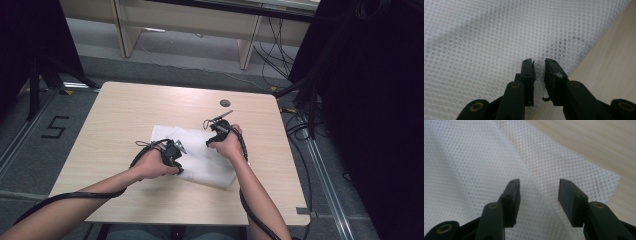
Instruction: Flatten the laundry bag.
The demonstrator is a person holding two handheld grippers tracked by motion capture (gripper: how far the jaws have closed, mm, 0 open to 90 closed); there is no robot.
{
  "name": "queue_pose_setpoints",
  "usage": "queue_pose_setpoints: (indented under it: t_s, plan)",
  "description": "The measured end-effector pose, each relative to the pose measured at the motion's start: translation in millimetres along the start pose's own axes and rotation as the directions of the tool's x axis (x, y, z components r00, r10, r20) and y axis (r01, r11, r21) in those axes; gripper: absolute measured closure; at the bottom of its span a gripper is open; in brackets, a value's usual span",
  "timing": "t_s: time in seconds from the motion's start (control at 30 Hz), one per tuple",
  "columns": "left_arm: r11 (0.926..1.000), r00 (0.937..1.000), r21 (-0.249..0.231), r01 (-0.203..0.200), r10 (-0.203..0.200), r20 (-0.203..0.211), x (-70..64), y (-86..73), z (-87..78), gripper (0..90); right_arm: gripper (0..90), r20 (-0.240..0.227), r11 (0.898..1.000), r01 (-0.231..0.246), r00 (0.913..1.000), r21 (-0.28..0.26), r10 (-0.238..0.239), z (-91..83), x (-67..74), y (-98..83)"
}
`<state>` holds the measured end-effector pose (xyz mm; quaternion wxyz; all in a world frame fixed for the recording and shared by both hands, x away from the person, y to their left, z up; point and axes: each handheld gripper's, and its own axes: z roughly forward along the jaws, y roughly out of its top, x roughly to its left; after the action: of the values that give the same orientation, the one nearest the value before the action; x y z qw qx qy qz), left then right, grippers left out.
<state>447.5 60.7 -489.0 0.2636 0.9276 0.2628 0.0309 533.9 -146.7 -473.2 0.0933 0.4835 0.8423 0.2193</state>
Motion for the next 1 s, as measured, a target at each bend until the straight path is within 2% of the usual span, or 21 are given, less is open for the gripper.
queue_pose_setpoints:
  t_s: [0.07,0.1,0.2,0.23,0.27,0.3,0.37,0.5,0.6,0.63,0.67,0.73,0.8,0.83,0.9,1.0]
  plan:
    - [1.0000,1.0000,0.003,-0.005,0.005,-0.001,0.0,0.1,-0.1,76.2,57.4,-0.006,1.000,0.018,0.9998,0.004,-0.018,1.9,-1.7,-2.6]
    - [1.0000,1.0000,0.003,-0.004,0.004,-0.001,-0.3,0.1,0.1,76.2,62.1,-0.019,1.000,0.005,0.9998,0.020,-0.004,3.6,-0.1,-4.0]
    - [1.0000,1.0000,0.004,-0.006,0.006,-0.003,-0.1,0.1,0.0,76.2,67.8,-0.028,0.999,0.031,0.9992,0.033,-0.030,4.4,0.5,-4.8]
    - [1.0000,1.0000,0.004,-0.004,0.004,-0.001,-0.3,0.1,0.0,76.2,71.3,-0.025,0.999,0.040,0.9989,0.036,-0.039,5.2,0.8,-5.6]
    - [1.0000,1.0000,0.001,-0.003,0.003,-0.003,-0.8,0.1,0.2,76.1,78.5,-0.031,0.999,0.041,0.9987,0.036,-0.040,5.9,1.8,-6.7]
    - [1.0000,1.0000,0.000,-0.006,0.006,-0.004,-0.8,0.2,0.3,76.2,82.3,-0.043,0.999,0.025,0.9988,0.044,-0.024,5.1,3.2,-7.4]
    - [1.0000,1.0000,0.001,-0.006,0.006,-0.006,-0.9,0.3,0.4,76.1,88.8,-0.050,0.998,0.050,0.9976,0.040,-0.048,3.9,3.0,-7.8]
    - [1.0000,1.0000,-0.001,-0.006,0.006,-0.008,-1.3,0.2,0.5,76.1,90.0,-0.060,0.998,0.045,0.9973,0.048,-0.043,0.5,4.5,-7.0]
    - [1.0000,1.0000,-0.008,0.004,-0.004,-0.006,-0.5,0.4,1.1,76.1,90.0,-0.055,0.999,0.038,0.9978,0.001,-0.038,-7.5,4.8,-3.1]
    - [1.0000,1.0000,-0.008,0.004,-0.004,-0.006,-0.5,0.4,1.1,76.1,90.0,-0.055,0.999,0.038,0.9978,0.001,-0.038,-7.5,4.8,-3.1]
    - [0.9996,0.9997,-0.011,0.025,-0.025,-0.004,-0.5,0.9,1.9,76.1,90.0,-0.054,0.999,0.038,0.9977,-0.034,-0.040,-13.1,6.2,-0.4]
    - [0.9998,0.9997,-0.013,0.016,-0.016,-0.016,0.5,1.6,1.6,76.1,90.0,-0.047,0.998,0.046,0.9977,-0.041,-0.048,-16.4,7.0,1.5]
    - [0.9997,0.9998,-0.020,0.017,-0.017,-0.013,1.5,2.6,2.7,76.1,90.0,-0.048,0.995,0.052,0.9973,-0.086,-0.056,-27.0,11.7,7.1]
    - [0.9990,0.9993,-0.025,0.036,-0.036,-0.008,0.7,2.7,3.2,76.1,90.0,-0.048,0.995,0.052,0.9973,-0.086,-0.056,-27.0,11.7,7.1]
    - [0.9994,0.9995,-0.028,0.020,-0.021,-0.025,3.7,4.1,3.3,76.0,90.0,-0.040,0.991,0.072,0.9962,-0.112,-0.077,-36.8,16.1,12.1]
    - [0.9992,0.9993,-0.031,0.025,-0.026,-0.025,4.9,4.8,3.6,76.1,90.0,-0.036,0.988,0.082,0.9956,-0.129,-0.087,-44.3,20.9,15.2]
